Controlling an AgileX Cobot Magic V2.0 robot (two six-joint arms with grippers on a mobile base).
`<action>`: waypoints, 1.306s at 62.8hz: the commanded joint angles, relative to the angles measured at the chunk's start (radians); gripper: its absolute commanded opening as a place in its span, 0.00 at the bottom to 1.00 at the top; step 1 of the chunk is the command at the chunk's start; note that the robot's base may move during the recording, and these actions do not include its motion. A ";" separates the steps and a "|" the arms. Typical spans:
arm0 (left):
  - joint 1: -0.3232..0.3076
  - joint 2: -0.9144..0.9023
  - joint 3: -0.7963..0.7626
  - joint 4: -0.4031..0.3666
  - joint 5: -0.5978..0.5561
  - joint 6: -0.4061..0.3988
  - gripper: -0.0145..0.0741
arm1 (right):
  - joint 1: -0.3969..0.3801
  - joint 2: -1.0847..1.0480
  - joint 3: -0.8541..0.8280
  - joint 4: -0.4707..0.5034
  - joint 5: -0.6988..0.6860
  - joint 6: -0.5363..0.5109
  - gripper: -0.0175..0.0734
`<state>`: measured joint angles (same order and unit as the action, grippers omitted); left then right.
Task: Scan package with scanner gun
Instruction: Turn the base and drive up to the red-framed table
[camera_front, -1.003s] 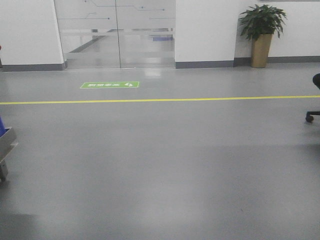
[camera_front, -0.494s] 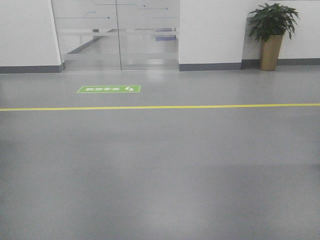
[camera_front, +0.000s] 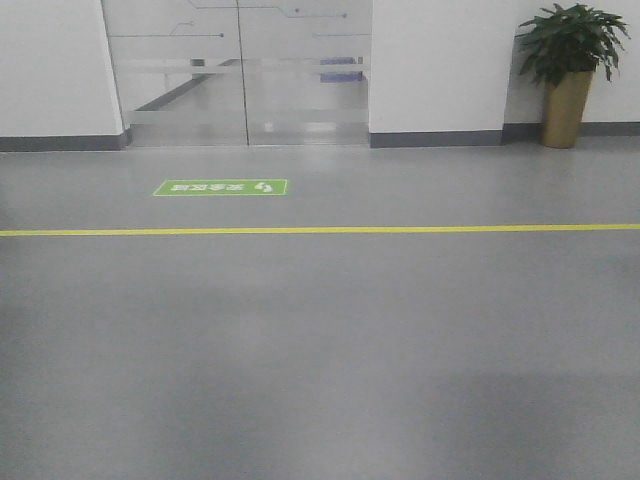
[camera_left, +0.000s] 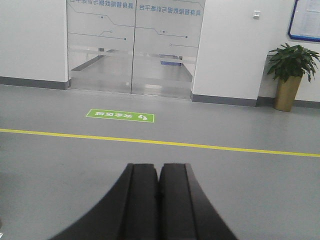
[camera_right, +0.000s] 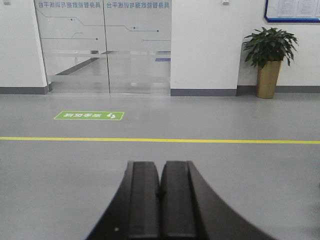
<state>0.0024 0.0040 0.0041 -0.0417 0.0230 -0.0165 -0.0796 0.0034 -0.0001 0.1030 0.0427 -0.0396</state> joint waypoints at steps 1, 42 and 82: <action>0.003 -0.004 -0.004 0.002 -0.017 -0.002 0.05 | 0.000 -0.003 0.000 0.000 -0.019 -0.005 0.01; 0.003 -0.004 -0.004 0.002 -0.017 -0.002 0.05 | 0.000 -0.003 0.000 0.000 -0.019 -0.005 0.01; 0.003 -0.004 -0.004 0.002 -0.017 -0.002 0.05 | 0.000 -0.003 0.000 0.000 -0.019 -0.005 0.01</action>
<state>0.0024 0.0040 0.0041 -0.0417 0.0230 -0.0165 -0.0796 0.0034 -0.0001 0.1030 0.0427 -0.0396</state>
